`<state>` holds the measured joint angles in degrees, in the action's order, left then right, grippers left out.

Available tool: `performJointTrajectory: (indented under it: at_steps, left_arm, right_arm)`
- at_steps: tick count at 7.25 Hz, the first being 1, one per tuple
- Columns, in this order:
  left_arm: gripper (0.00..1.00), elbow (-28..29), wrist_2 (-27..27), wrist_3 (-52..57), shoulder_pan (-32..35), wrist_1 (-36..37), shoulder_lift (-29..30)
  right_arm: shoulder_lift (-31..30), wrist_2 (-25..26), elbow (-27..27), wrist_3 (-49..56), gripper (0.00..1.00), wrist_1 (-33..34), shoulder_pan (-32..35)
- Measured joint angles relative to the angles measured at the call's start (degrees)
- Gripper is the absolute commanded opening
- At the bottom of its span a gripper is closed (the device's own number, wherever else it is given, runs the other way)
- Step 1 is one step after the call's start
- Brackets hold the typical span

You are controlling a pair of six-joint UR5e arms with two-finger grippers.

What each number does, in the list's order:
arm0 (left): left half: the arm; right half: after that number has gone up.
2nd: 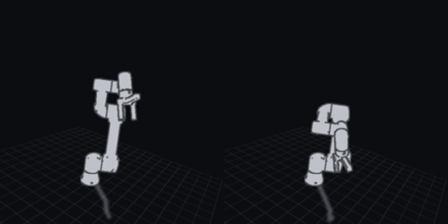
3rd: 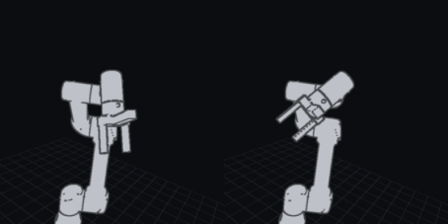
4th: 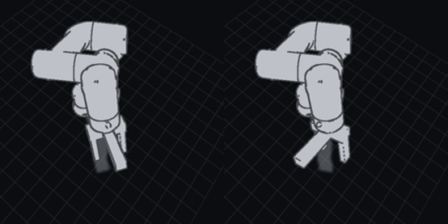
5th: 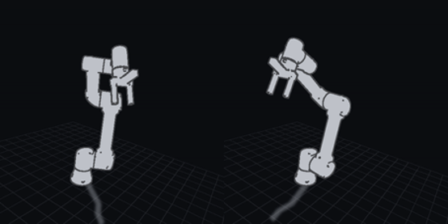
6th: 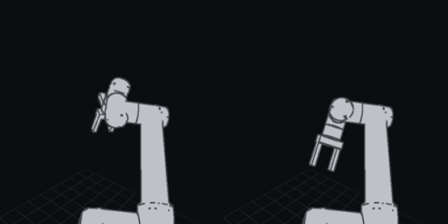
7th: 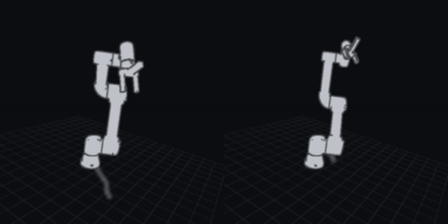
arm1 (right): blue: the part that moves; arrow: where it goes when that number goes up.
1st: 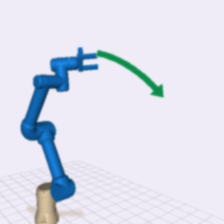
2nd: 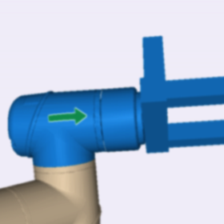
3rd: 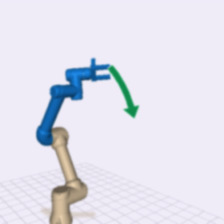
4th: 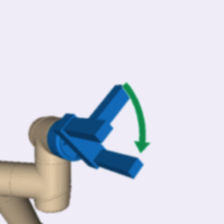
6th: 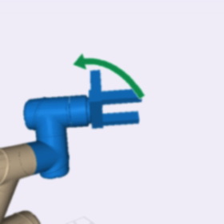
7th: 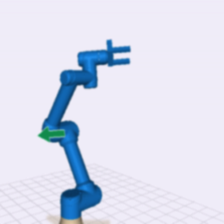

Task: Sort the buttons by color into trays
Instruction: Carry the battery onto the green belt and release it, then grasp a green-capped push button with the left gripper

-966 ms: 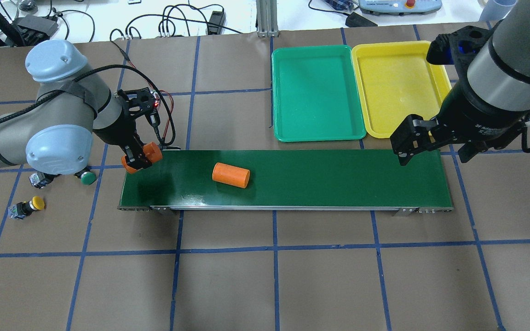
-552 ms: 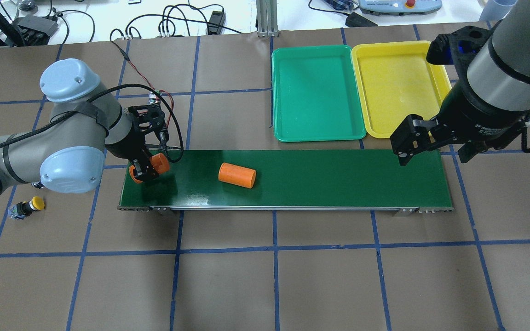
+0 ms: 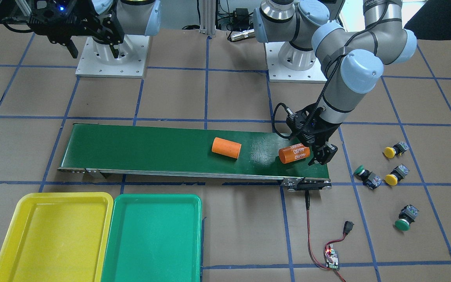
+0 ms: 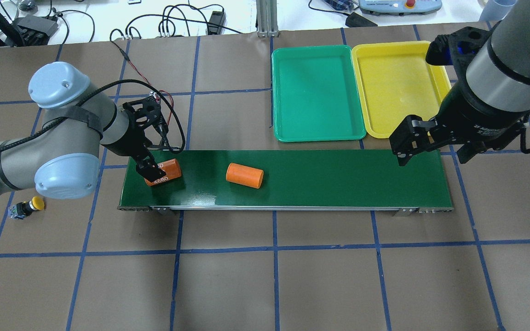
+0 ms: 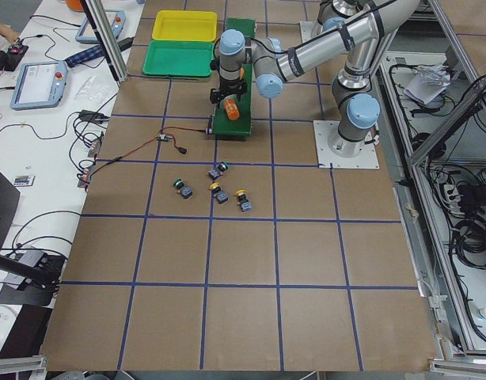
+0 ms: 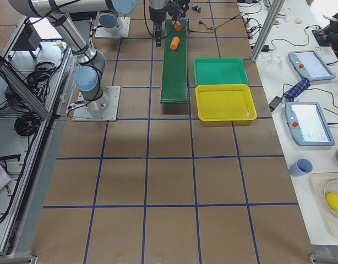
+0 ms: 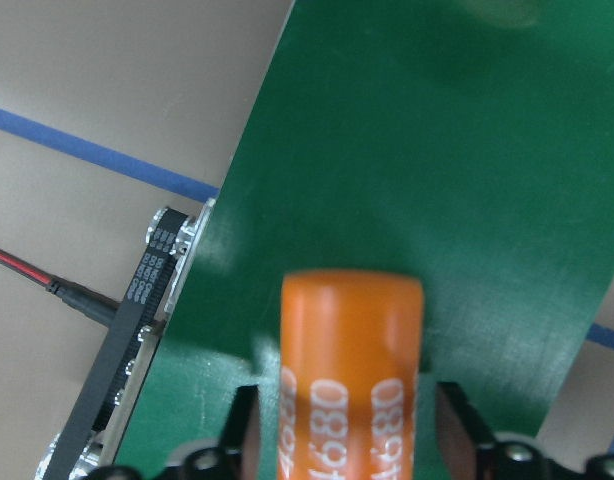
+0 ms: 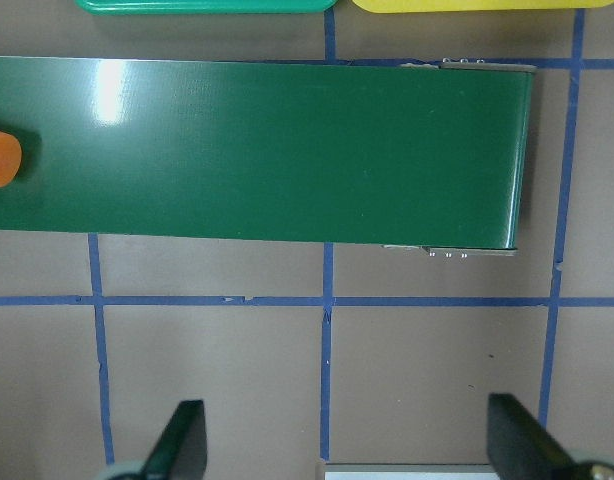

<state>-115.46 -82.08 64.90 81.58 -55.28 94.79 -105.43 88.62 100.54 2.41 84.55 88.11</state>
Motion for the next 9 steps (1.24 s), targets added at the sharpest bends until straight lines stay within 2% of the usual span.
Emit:
performJointTrajectory:
  at_steps: [2,4,5,6,9]
  left_arm:
    - [1.00,3.6,1.5,-7.4,-9.2,-2.7,0.2]
    - [1.00,5.2,1.4,-5.9,-19.1,-6.9,2.5]
    - [1.00,5.9,1.0,-7.5,-21.5,-7.0,3.9]
    - [1.00,7.1,-0.2,-13.1,-22.6,-6.6,5.7]
    - [1.00,8.8,-3.9,-42.2,-23.2,-5.3,10.7]
  right_arm:
    - [0.0,0.0,0.0,0.0,1.00,0.0,0.0]
    - [0.2,0.0,-0.1,0.1,1.00,0.2,0.0]
    - [0.3,0.0,-0.1,0.1,1.00,0.5,0.0]
    - [0.3,0.0,-0.1,0.2,1.00,0.6,0.0]
    - [0.2,0.2,0.0,0.4,1.00,0.1,0.0]
